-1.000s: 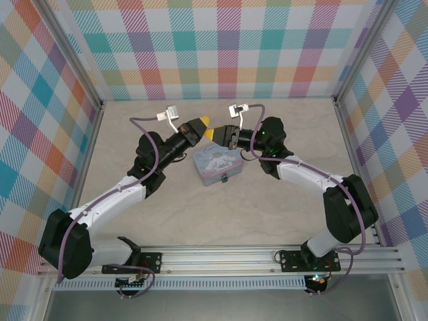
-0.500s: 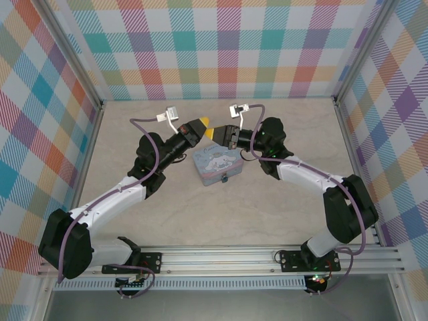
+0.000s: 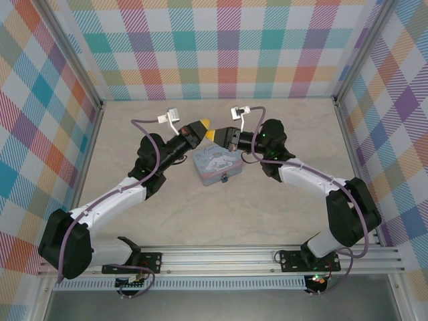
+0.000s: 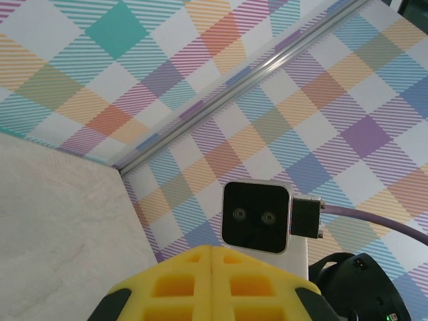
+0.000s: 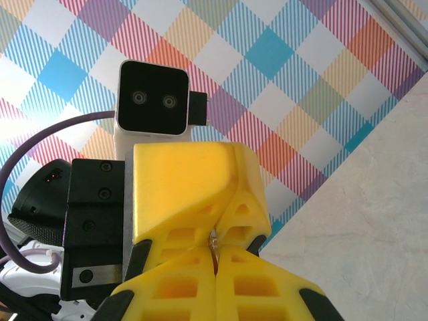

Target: Unlock a padlock with a key

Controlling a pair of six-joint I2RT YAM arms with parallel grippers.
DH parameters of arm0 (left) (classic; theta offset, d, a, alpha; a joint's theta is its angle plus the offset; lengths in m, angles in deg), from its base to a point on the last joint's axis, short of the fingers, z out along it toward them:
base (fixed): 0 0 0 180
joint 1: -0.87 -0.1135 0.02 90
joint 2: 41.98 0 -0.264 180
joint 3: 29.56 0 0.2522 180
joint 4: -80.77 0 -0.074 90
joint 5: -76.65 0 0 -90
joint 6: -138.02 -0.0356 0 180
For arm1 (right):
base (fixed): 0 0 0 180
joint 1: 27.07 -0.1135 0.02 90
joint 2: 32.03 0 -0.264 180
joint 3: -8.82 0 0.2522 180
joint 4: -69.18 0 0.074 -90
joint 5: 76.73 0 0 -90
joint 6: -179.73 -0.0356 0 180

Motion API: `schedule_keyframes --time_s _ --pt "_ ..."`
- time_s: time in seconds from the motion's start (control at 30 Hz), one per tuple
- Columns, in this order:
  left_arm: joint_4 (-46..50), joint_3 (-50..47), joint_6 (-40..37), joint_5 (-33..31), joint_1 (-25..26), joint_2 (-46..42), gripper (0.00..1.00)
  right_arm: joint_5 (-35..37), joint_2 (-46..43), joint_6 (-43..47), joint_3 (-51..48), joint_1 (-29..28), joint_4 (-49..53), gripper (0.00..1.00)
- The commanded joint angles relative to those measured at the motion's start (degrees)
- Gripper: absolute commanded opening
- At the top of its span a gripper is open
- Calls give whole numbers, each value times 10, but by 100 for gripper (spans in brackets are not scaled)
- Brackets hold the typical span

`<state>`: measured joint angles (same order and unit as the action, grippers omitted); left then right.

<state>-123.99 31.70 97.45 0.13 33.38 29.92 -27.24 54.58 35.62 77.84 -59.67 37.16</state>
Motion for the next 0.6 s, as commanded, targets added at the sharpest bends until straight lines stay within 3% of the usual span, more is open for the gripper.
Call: schedule_keyframes --time_s 0.0,0.1,0.23,0.43,0.57 --pt "-1 1 -19 -10 2 -30 1 12 -25 35 -17 8 18 0" --pt "5 3 -24 -12 2 -34 4 10 -32 50 -26 9 35 0" --pt "20 5 -32 -6 -1 -45 27 -15 -46 99 -31 10 63 0" --pt "79 6 -82 25 -19 -94 53 -50 -93 270 -30 21 202 2" --pt "94 2 -139 91 -25 -125 72 -90 -111 348 -16 29 260 2"
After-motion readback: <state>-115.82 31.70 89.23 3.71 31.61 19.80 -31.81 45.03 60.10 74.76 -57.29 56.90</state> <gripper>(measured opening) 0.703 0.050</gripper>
